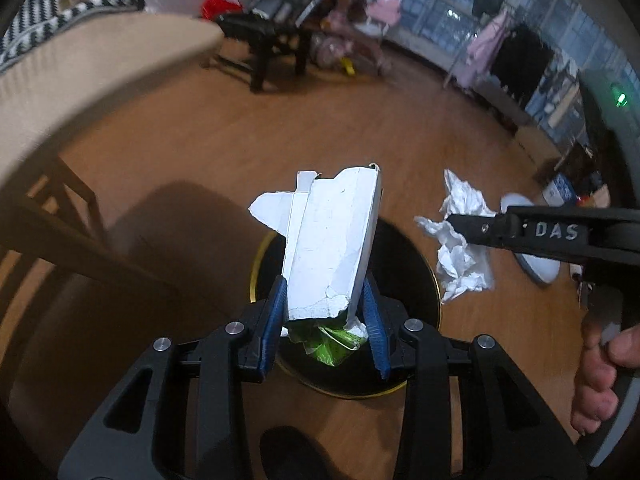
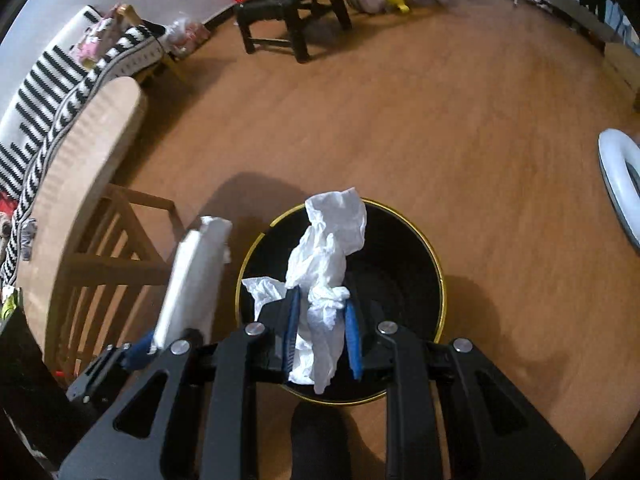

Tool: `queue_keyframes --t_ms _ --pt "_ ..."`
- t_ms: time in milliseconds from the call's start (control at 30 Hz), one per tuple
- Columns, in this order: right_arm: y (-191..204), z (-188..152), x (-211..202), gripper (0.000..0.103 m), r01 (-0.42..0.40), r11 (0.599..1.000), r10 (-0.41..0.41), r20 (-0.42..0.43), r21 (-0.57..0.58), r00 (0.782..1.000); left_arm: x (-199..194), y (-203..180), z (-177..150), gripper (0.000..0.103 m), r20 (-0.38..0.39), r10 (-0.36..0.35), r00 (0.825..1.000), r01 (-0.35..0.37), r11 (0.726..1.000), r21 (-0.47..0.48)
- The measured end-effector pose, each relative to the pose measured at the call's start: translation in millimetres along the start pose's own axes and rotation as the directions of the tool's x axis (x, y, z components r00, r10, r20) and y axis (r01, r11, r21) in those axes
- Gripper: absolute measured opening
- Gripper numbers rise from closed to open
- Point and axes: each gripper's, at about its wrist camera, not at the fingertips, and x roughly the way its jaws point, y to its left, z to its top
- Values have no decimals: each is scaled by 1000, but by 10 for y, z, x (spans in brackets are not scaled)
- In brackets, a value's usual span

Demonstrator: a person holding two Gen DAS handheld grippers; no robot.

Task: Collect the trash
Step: 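Carry both items to the black bin and open both tools to drop them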

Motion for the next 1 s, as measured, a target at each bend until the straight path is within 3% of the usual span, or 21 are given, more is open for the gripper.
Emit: queue_keyframes --t_ms 300,633,733,833,1000 --pt "57 36 71 21 7 1000 -7 -18 2 1000 541 38 161 37 -55 -11 998 10 1000 -29" --pt "39 74 55 22 8 1000 -8 -20 17 1000 545 120 122 40 -69 -4 998 1 999 -42" --pt "32 79 55 35 5 999 -5 -18 34 1000 537 138 137 48 -64 -12 998 9 999 -48" --pt "40 74 26 61 24 999 -24 -5 30 1000 530 157 121 64 -62 -28 998 24 998 -62" --pt "114 95 -72 64 31 999 -32 26 30 999 448 179 137 75 -48 -24 999 21 998 -65"
